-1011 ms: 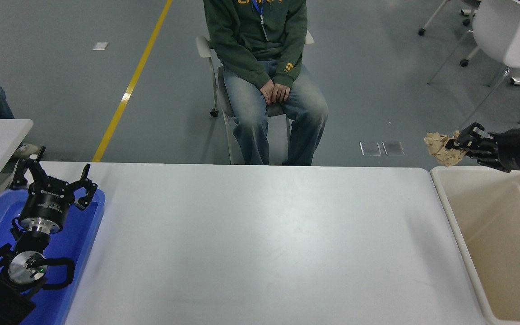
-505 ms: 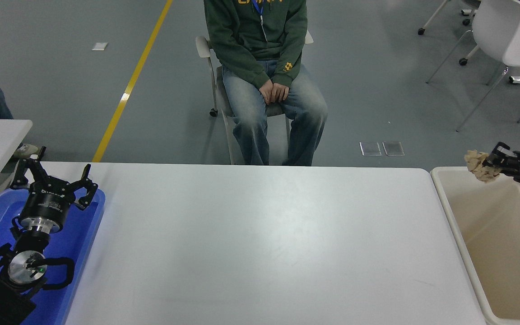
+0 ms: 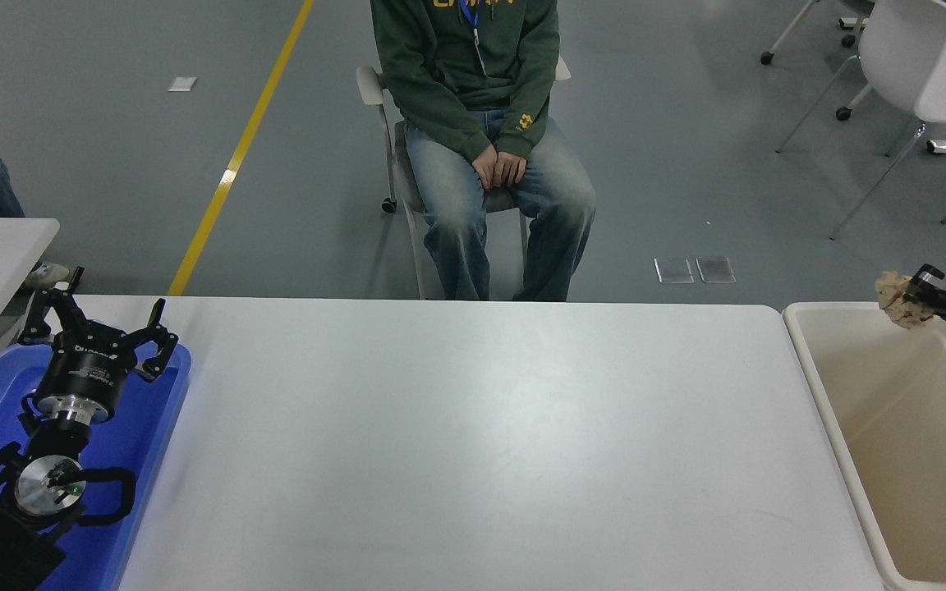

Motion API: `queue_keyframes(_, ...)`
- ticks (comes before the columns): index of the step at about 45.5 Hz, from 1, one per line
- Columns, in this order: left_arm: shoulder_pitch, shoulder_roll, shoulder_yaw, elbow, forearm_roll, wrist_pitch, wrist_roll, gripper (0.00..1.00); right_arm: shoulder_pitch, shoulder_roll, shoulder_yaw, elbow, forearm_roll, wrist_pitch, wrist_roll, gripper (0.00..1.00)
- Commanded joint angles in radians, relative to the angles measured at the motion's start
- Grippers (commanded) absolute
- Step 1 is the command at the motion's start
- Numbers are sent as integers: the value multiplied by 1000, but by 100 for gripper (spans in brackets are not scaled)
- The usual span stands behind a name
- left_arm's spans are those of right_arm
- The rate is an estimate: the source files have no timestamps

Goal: Clean the table surface

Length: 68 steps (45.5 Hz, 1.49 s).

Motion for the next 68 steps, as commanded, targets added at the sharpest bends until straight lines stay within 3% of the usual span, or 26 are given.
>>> queue_keyframes(1,1,0,0,0,0,0,0,100,-54,46,-3,-11,86,-111,0,0)
queue_keyframes(13,1,0,0,0,0,0,0,100,-88,76,5,-48,157,-165,-2,0)
queue_keyframes(28,-1,0,0,0,0,0,0,100,-120,86,7,-77,367,-196,-2,0)
queue_keyframes(40,-1,0,0,0,0,0,0,100,-123,105,7,-77,385,-208,-2,0)
queue_keyframes(50,-1,0,0,0,0,0,0,100,-123,109,8,-77,393,-217,-8,28)
queue_keyframes(56,-1,0,0,0,0,0,0,100,-125,108,8,-72,401,-214,-12,71)
queue_keyframes(58,-1,0,0,0,0,0,0,100,-125,106,8,-71,402,-207,-14,100)
queue_keyframes(68,-1,0,0,0,0,0,0,100,-125,105,8,-68,407,-207,-22,100)
